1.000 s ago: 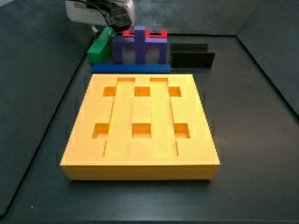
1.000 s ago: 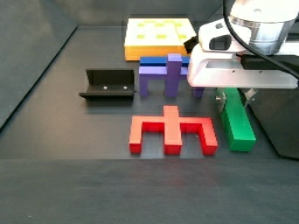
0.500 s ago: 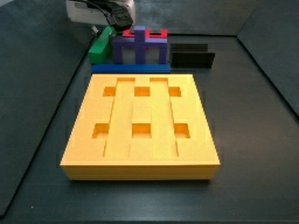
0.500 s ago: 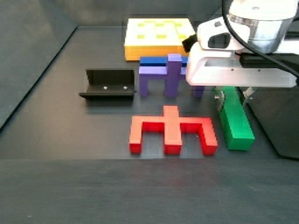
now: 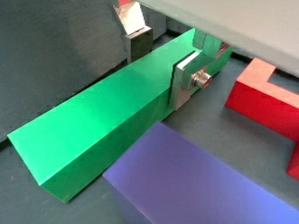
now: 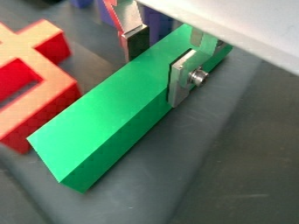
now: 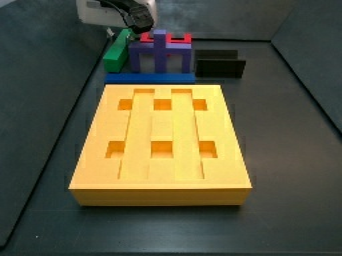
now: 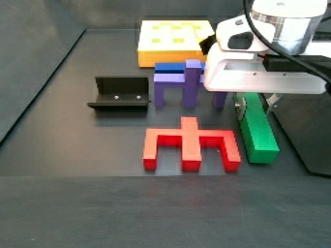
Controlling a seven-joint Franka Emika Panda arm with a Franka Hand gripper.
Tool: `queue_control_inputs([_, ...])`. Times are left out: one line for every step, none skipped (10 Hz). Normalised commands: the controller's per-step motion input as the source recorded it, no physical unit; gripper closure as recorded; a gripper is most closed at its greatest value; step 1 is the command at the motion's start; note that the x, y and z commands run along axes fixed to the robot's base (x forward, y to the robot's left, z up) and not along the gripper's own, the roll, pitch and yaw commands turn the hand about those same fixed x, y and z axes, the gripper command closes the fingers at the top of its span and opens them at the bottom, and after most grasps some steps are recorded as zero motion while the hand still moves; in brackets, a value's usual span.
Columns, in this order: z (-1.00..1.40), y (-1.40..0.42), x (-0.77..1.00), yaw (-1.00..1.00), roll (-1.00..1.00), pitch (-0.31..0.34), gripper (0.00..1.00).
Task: Pick up the green object. Move up. Move to above the board. Insert the green object.
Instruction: Pick up the green object, then move up, then move to above the board.
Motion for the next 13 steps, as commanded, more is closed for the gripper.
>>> queue_control_inputs([0.0,0.0,0.0,0.0,0.0,0.0,1.0])
queue_control_inputs([0.0,0.0,0.0,0.0,0.0,0.0,1.0])
queue_control_inputs([0.0,0.0,0.0,0.0,0.0,0.0,1.0])
queue_control_inputs([0.0,0.0,0.0,0.0,0.0,0.0,1.0])
queue_control_inputs([0.0,0.0,0.0,0.0,0.0,0.0,1.0])
queue_control_inputs([0.83,0.0,0.0,0.0,0.0,0.0,1.0])
queue_control_inputs([0.82,0.1,-0.1,0.04,0.0,0.027,1.0])
queue_control_inputs([0.73,0.09,-0.13,0.03,0.01,0.057,1.0])
queue_control_inputs([0.4,0.03,-0.08,0.01,0.07,0.049,1.0])
queue_control_inputs([1.4,0.0,0.0,0.0,0.0,0.0,1.0])
queue_control_inputs([1.4,0.0,-0.01,0.0,-0.03,0.033,1.0])
queue_control_inputs([1.4,0.0,-0.05,0.0,-0.01,0.05,1.0])
queue_control_inputs([1.4,0.0,-0.04,0.01,0.04,0.023,1.0])
